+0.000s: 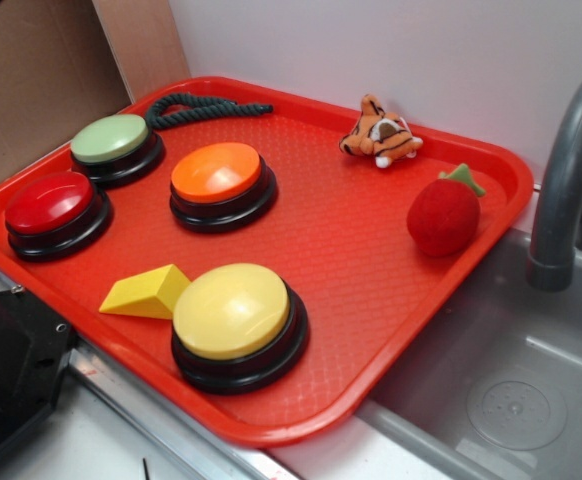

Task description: Push the green button.

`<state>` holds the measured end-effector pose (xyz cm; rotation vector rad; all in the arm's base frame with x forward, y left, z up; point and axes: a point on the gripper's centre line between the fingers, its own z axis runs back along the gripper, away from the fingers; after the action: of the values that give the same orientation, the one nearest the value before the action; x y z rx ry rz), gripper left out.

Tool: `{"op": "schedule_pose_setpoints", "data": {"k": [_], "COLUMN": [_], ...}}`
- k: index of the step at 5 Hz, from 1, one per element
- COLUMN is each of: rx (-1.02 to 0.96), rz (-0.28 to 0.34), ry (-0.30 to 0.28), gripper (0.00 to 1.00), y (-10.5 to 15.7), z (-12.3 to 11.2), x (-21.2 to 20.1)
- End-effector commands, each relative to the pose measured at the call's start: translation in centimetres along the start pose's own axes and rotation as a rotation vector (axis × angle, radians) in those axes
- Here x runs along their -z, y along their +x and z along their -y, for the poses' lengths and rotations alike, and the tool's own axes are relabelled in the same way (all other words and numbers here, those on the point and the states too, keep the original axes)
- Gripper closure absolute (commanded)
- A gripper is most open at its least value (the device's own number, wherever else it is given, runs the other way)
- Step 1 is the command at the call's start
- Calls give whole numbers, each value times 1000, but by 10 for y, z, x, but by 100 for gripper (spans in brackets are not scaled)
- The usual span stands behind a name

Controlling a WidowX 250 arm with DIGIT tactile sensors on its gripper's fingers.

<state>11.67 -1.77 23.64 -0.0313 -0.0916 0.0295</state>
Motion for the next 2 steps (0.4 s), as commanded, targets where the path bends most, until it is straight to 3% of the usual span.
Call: {"op": "schedule_pose_setpoints", "data": {"k": [1,2], "rx": [0,-151], "rz": [0,-22], "ry": [0,100], "gripper": [0,0], "y": [0,43], "z": [0,-50], "x": [0,34]}}
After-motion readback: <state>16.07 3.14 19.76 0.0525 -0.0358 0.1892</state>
